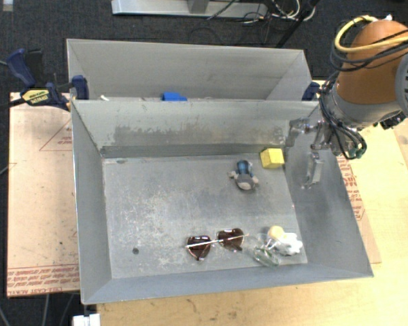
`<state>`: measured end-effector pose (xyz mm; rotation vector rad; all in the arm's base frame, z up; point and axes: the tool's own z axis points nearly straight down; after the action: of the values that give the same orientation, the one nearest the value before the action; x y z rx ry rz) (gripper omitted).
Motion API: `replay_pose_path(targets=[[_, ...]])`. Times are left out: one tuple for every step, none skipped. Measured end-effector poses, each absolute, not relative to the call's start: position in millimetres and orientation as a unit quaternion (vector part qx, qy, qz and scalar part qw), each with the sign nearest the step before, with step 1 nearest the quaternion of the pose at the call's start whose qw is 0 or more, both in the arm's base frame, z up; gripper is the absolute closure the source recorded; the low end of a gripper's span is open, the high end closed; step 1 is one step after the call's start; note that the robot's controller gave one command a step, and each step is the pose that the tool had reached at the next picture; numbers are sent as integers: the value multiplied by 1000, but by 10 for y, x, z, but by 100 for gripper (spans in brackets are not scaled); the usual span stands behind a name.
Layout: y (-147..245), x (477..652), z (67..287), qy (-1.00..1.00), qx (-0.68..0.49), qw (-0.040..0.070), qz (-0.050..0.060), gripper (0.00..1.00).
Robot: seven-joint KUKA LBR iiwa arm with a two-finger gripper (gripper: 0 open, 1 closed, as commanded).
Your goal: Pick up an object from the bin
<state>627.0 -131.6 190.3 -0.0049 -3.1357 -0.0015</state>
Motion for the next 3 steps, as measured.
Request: replay_pose_path(targets=[[-1311,6287,1955,-1000,0,-1,0,0],[-1197,5747,1351,-998,61,-2,0,0],[-1347,4944,1435,-997,75,3,-1,0]])
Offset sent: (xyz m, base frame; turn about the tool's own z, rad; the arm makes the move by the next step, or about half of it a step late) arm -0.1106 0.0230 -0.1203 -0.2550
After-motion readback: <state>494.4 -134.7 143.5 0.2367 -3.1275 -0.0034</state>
